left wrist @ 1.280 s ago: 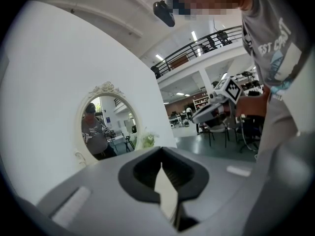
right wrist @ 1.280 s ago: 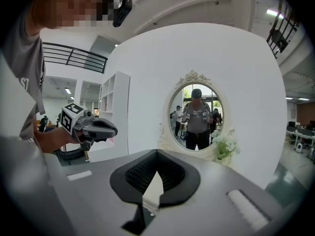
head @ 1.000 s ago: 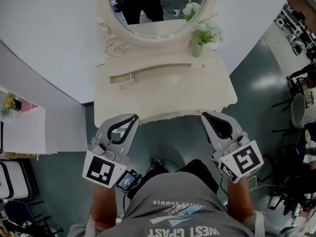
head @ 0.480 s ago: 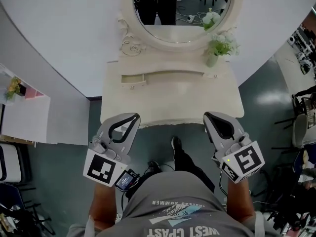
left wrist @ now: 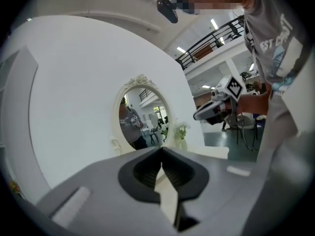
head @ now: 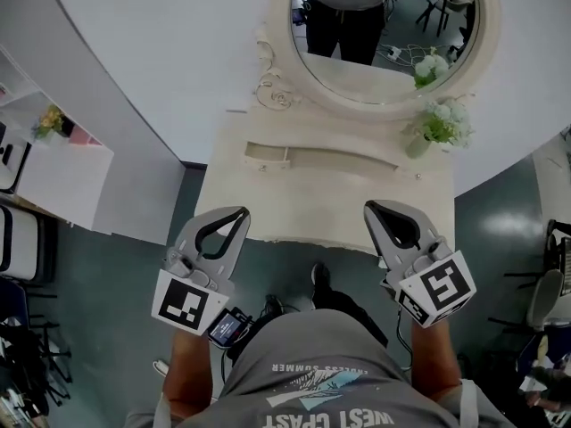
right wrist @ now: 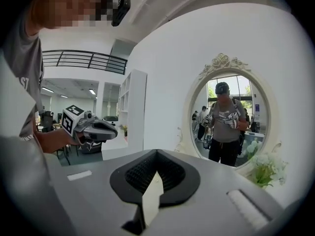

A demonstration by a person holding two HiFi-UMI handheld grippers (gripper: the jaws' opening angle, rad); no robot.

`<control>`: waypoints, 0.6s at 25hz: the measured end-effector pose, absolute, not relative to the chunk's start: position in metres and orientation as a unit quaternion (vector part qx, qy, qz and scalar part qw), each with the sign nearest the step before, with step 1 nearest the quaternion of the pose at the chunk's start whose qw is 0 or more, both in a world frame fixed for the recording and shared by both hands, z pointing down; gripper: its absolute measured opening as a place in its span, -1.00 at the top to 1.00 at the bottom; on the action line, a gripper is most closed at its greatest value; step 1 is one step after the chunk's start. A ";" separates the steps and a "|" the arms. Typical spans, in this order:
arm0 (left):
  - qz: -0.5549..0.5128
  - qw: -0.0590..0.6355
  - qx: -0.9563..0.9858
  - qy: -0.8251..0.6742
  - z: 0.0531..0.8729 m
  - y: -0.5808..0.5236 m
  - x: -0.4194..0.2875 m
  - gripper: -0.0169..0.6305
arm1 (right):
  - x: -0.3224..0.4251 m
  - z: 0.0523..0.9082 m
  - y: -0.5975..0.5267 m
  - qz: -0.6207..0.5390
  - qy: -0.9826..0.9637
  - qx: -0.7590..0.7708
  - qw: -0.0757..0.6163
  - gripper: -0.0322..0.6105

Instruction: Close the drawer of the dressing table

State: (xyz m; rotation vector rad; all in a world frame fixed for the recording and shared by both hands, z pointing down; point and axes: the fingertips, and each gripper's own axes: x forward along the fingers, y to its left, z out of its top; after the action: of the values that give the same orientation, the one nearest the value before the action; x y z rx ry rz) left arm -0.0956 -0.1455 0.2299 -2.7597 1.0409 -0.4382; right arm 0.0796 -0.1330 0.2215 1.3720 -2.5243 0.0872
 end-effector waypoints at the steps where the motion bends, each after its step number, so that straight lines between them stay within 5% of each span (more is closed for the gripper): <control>1: -0.147 0.077 -0.921 0.353 0.231 -0.150 -0.094 0.94 | 0.081 0.223 -0.140 0.030 -0.873 0.468 0.134 0.89; 15: -0.173 0.044 -0.906 0.384 0.267 -0.215 -0.075 0.94 | 0.103 0.253 -0.208 0.058 -0.889 0.432 0.142 0.89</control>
State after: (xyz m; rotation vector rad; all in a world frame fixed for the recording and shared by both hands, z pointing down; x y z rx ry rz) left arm -0.0747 -0.2147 0.2666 -2.7679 1.1736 -0.5290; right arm 0.1030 -0.2076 0.2527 1.2469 -2.5638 0.1674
